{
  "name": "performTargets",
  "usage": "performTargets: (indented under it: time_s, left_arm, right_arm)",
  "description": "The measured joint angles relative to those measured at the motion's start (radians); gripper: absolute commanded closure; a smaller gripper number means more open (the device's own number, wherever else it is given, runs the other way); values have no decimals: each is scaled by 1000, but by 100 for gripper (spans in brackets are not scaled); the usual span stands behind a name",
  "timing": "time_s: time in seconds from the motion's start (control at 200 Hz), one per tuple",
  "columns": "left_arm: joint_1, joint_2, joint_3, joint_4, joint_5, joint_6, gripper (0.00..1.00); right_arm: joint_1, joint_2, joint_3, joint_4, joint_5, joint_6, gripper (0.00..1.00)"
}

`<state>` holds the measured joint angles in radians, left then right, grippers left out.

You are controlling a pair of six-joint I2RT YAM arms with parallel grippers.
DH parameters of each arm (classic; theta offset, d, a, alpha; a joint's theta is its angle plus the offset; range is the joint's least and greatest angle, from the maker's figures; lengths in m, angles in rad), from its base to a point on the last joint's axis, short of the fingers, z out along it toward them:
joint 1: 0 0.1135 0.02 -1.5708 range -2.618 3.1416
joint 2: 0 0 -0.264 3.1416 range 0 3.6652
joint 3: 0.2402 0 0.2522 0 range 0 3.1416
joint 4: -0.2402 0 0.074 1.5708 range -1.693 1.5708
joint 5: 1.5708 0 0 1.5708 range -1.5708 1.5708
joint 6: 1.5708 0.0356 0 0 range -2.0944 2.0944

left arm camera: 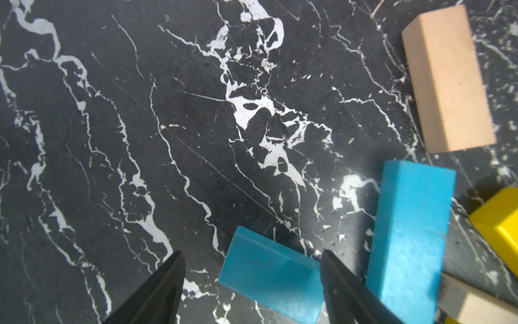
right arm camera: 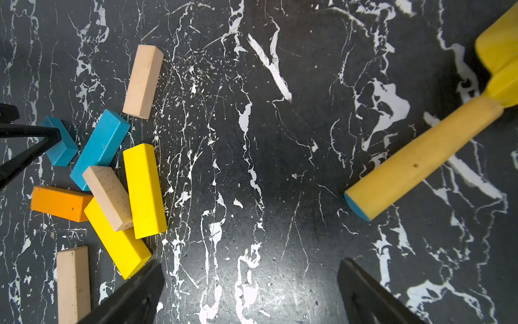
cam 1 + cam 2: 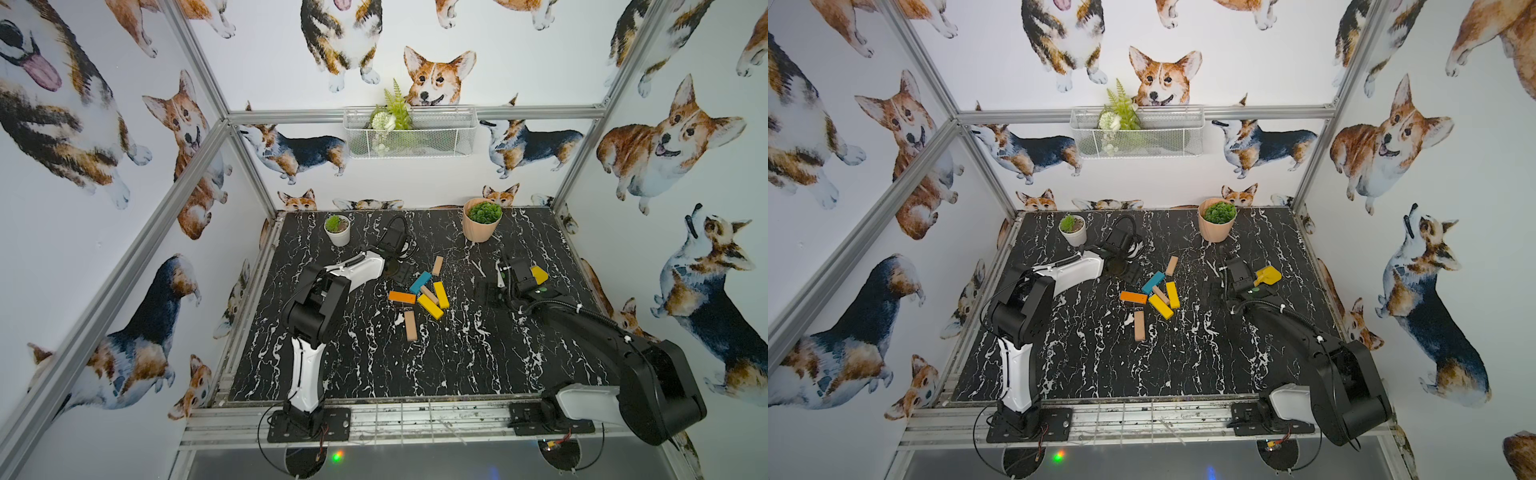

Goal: Assemble a giraffe with building blocks
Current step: Pick up the building block from the center of the board.

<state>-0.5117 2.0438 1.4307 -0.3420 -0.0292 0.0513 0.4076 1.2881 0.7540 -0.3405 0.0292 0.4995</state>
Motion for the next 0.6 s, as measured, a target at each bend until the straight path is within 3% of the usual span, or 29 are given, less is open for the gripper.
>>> performTargets:
  time_s: [0.24, 0.601]
  left_arm:
    - [7, 23, 22, -37, 128, 45, 24]
    - [8, 39, 22, -69, 169, 45, 25]
  right_arm:
    - [0, 0, 1, 0, -3, -3, 0]
    - [0, -17, 2, -7, -6, -9, 0]
